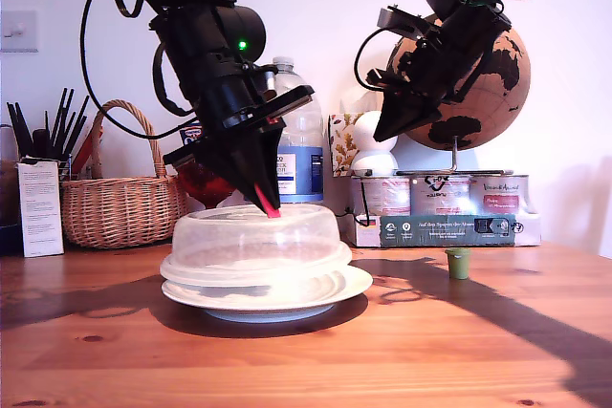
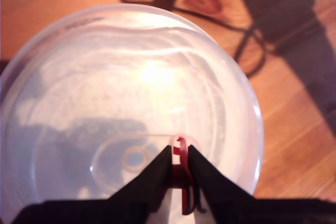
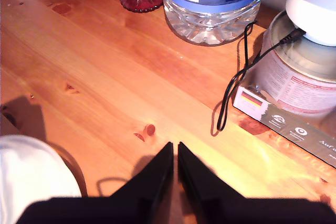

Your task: Lift the plastic dome with your left arm while removing the green coffee capsule from the plate using your right arm.

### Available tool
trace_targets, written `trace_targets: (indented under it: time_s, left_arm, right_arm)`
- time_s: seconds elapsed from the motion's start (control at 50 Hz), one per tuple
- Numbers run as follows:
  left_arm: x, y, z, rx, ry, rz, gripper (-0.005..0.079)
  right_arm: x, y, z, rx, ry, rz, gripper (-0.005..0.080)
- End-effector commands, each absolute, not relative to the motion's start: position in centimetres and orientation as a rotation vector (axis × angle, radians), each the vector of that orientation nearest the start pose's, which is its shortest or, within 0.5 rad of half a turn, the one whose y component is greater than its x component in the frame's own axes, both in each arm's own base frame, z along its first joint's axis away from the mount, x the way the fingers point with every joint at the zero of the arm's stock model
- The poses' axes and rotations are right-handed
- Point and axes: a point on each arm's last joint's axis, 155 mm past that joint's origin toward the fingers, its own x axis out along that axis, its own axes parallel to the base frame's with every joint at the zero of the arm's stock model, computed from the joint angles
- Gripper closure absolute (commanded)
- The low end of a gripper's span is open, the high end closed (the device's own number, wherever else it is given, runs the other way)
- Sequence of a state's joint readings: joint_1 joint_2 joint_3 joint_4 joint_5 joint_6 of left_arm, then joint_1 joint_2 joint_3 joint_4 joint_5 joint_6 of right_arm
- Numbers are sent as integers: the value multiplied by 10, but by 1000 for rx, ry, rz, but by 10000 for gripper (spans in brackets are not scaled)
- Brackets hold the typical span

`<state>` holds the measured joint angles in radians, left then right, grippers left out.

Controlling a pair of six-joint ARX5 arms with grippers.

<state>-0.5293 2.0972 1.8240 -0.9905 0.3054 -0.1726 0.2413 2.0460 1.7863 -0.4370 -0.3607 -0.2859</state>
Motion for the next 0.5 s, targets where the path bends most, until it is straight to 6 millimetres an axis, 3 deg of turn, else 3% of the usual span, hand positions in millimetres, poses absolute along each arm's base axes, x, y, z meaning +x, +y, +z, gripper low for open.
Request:
trace_targets:
  time_s: [0.0, 0.16, 0.48]
  left_arm:
    - [382, -292, 81, 20, 1364, -610, 763]
    - [380, -293, 71, 27, 1387, -606, 763]
    - [382, -289, 70, 50, 1381, -591, 763]
  right_arm:
    - [545, 202, 195, -226, 581, 678, 765]
    - [545, 202, 195, -226, 583, 679, 765]
    - [543, 205, 196, -219, 580, 696, 765]
